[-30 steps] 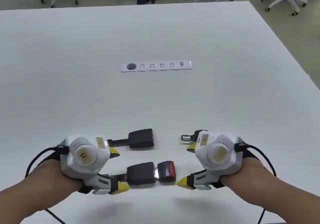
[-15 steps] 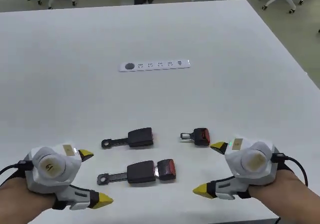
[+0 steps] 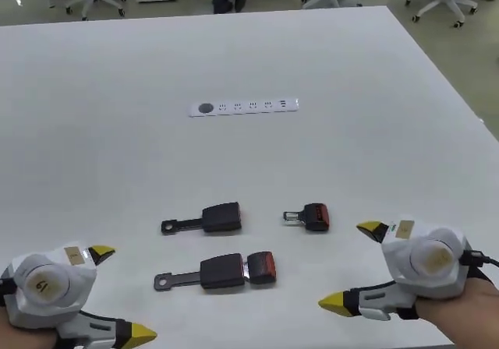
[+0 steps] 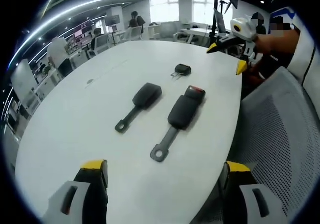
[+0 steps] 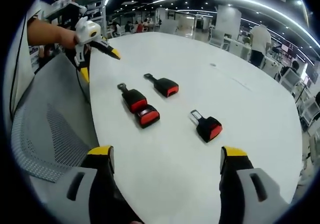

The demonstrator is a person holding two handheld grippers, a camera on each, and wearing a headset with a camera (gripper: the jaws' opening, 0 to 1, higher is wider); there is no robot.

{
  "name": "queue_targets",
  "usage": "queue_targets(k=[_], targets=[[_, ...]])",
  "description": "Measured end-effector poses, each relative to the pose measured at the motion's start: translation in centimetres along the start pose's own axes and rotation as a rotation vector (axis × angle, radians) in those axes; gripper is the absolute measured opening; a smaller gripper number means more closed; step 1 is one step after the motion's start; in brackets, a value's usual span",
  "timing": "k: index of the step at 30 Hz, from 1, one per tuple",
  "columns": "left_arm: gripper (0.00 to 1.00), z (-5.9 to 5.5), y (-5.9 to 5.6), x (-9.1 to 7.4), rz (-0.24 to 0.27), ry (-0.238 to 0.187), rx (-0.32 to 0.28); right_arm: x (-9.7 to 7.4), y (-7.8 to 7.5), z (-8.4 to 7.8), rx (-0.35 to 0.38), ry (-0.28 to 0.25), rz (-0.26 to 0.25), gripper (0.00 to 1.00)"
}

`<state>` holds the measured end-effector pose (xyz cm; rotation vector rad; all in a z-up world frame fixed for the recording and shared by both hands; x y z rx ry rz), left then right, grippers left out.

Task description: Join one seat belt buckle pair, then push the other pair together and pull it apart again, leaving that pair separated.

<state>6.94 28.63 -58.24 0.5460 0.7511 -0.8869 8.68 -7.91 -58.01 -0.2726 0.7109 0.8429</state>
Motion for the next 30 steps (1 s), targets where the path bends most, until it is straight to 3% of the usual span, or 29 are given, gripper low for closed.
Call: queue_targets(k=[6,9,14,19,22,24,30], targets=[[0.93,1.0,0.4,0.0,0.013,-0.019,0.020,0.1,0.1,0.3,0.001,-0.002,-0.008,0.88],[0.92,1.7,1.0,0.6,0.006,-0.023,0.035,0.4,-0.4,0.4,-0.048,0.025,-0.008,0.83],[0.85,4.1,1.6,2.7,-0.010,-0.026,0.089,1.5,-1.7,1.0,-0.080,0.032,-0.007,0.74],[0.78,5.7,3.0,5.0,-0.032,-0.027,0.112,2.7,-3.1,2.1,-0.118,0.040,-0.003,0.66],[0.74,6.4,3.6,6.2,-0.044,-0.026,0.136,3.3,-3.9,2.6,-0.142,0.057,0.009,0.59],[0.73,6.3,4.5,7.3,-0.054,-0.023,0.144,3.7,-4.5,2.7,-0.153,0.067,0.011,0.58],[0.66,7.4,4.8,8.9,-0.084,-0.011,0.160,4.9,-5.6,2.4,-0.182,0.114,0.032,0.53]])
Point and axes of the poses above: the centre of the closed fingertips' face, and the gripper's own axes: x roughly forward along the fingers, y roughly to its left, z roughly out of its top, the point moved 6 cm from there along -x, roughly backward along the fingers, and after that the axes turned 7 degrees about x, right-handed, at the moved point
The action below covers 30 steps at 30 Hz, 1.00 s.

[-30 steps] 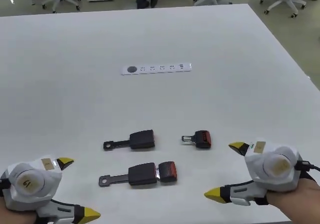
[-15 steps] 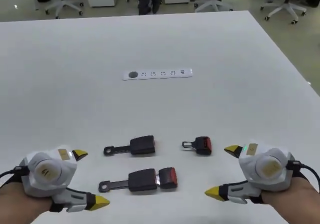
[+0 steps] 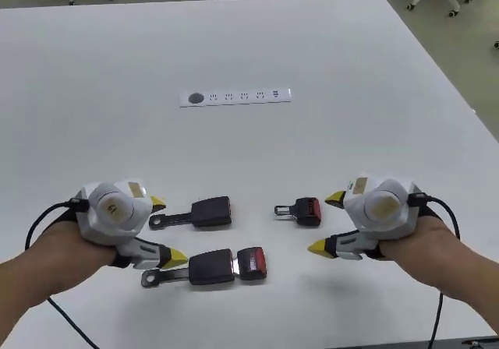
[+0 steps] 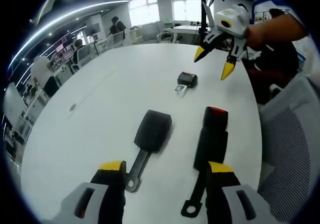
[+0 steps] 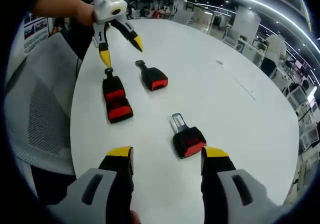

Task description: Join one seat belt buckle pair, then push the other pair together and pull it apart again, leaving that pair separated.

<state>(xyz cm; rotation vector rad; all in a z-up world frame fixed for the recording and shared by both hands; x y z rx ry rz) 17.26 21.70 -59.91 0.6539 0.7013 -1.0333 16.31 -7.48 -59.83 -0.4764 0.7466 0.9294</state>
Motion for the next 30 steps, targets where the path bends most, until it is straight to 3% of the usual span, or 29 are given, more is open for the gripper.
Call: queue_targets(k=[7,11,20,24,30], targets=[[0.60,0.9,1.0,1.9,-0.032,0.027,0.020,1.3,-1.1,-0.1,-0.018,0.027,0.033,0.48],[0.58,1.3,1.9,3.3,-0.043,0.028,0.066,2.3,-2.1,-0.4,-0.023,0.046,0.056,0.43],[0.52,2.5,3.0,5.2,-0.105,0.026,0.107,3.5,-3.9,-0.2,-0.045,0.070,0.075,0.43],[0.54,2.4,3.7,5.9,-0.132,0.042,0.118,4.4,-4.2,0.0,-0.064,0.085,0.106,0.41],[0.50,2.4,3.9,6.7,-0.173,0.053,0.140,5.3,-4.8,-0.2,-0.084,0.104,0.121,0.40]])
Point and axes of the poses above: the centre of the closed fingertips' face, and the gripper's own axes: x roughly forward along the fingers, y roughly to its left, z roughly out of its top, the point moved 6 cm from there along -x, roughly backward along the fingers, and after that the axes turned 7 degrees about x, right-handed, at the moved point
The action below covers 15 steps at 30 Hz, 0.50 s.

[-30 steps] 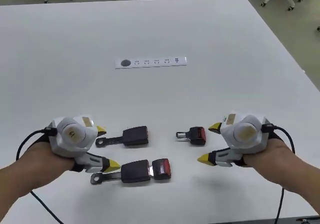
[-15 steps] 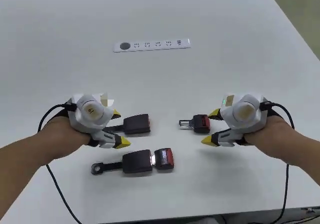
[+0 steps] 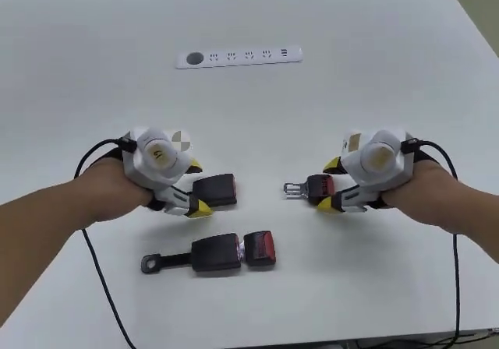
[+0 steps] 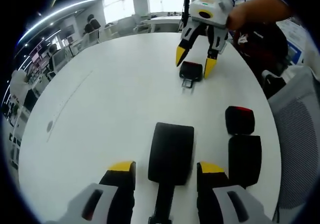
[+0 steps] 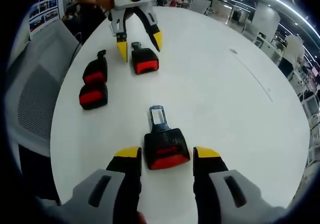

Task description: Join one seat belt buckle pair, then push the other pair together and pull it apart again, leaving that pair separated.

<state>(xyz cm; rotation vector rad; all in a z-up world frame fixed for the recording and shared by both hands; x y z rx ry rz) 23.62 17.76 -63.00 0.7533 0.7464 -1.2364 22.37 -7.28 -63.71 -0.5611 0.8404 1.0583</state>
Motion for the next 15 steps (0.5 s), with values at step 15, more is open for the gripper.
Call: queue_targets(k=[15], targets=[[0.35,0.1,-0.3,1.1,-0.077,0.015,0.079,0.4,0.3,0.1,-0.045,0.028,0.077,0.35]])
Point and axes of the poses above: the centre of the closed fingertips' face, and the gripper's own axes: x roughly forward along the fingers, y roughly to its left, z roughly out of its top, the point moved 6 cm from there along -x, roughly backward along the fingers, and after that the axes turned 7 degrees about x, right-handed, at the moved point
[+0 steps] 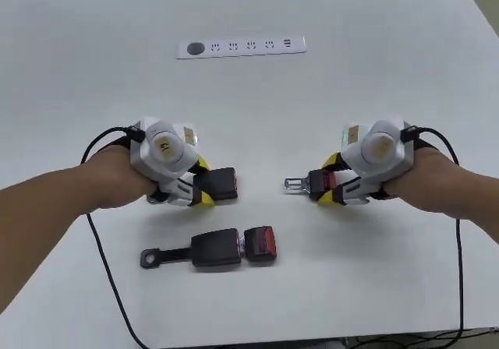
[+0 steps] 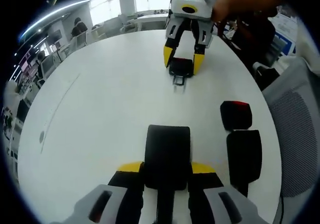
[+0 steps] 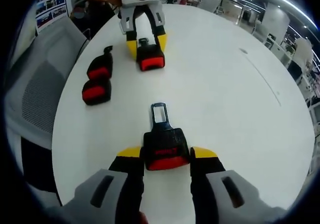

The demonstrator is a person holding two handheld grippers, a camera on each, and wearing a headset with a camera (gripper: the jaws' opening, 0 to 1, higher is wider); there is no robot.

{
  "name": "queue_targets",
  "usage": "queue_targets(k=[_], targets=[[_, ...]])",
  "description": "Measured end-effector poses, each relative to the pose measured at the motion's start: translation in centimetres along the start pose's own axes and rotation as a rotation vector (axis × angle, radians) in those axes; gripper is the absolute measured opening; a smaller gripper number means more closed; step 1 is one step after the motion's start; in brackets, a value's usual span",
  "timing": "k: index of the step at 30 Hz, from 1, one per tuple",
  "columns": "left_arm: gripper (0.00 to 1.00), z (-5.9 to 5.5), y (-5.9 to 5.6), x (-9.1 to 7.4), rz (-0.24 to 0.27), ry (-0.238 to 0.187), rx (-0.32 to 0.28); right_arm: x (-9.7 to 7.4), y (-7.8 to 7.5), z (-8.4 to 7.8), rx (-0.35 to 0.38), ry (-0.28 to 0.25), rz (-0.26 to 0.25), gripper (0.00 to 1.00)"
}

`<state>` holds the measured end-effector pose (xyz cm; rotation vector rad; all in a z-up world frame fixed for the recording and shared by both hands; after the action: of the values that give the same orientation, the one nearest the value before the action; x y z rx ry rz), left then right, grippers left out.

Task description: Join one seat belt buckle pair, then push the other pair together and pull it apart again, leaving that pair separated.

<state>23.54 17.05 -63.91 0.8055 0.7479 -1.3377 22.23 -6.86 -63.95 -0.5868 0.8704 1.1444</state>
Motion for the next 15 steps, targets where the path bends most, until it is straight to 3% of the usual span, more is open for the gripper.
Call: queue_targets(k=[8,15], targets=[[0.34,0.3,-0.1,0.1,-0.019,0.023,0.039,1.1,-0.1,1.1,-0.003,-0.014,0.016,0.34],[0.34,0.0,0.2,0.0,-0.025,0.019,0.046,2.4,0.7,3.2,-0.014,-0.028,0.019,0.34]])
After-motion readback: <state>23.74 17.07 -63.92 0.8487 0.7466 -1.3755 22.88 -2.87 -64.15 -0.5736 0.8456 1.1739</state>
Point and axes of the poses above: the centre of the closed fingertips' face, and the gripper's own axes: x roughly forward along the fingers, y roughly to its left, z roughly out of its top, the point moved 6 cm from there along -x, roughly backward along the fingers, and after that the axes turned 7 degrees about x, right-handed, at the moved point
